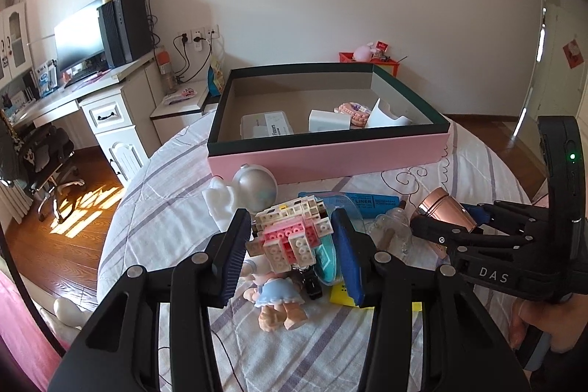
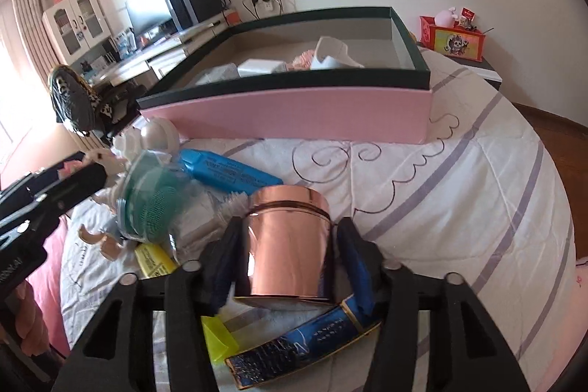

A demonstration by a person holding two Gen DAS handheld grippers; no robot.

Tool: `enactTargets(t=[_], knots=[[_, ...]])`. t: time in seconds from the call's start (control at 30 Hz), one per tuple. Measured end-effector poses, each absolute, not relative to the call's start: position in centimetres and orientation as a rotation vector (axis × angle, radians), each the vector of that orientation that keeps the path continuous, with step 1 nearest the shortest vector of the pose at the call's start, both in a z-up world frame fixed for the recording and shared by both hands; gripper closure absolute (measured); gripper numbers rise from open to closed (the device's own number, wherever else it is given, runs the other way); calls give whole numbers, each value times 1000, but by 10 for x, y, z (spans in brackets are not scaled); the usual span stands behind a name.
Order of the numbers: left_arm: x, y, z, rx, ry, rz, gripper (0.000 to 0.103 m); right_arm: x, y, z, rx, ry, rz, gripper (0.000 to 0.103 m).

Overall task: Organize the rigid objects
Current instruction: 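Carry the Hello Kitty figure and rose-gold cup into the pink box and release both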

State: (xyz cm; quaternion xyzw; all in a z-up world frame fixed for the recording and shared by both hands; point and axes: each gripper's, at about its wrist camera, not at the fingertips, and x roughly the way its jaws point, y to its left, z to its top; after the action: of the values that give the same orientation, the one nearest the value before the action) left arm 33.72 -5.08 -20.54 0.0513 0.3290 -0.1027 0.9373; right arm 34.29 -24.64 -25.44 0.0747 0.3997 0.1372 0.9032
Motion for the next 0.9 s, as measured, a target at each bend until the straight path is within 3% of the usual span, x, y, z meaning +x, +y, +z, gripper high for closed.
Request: enactTargets(t=[0.3,0.53,0.9], knots=[[351,-59,-173,124,588,-247,57,346,-237,-207,77,716,307,55],[410,-77,-150,173,572,-272,57,400,-237,-166,7,646,280,55],[537,-91,-181,178,756,-248,57,502,-234,-188,-62,740,184,55]])
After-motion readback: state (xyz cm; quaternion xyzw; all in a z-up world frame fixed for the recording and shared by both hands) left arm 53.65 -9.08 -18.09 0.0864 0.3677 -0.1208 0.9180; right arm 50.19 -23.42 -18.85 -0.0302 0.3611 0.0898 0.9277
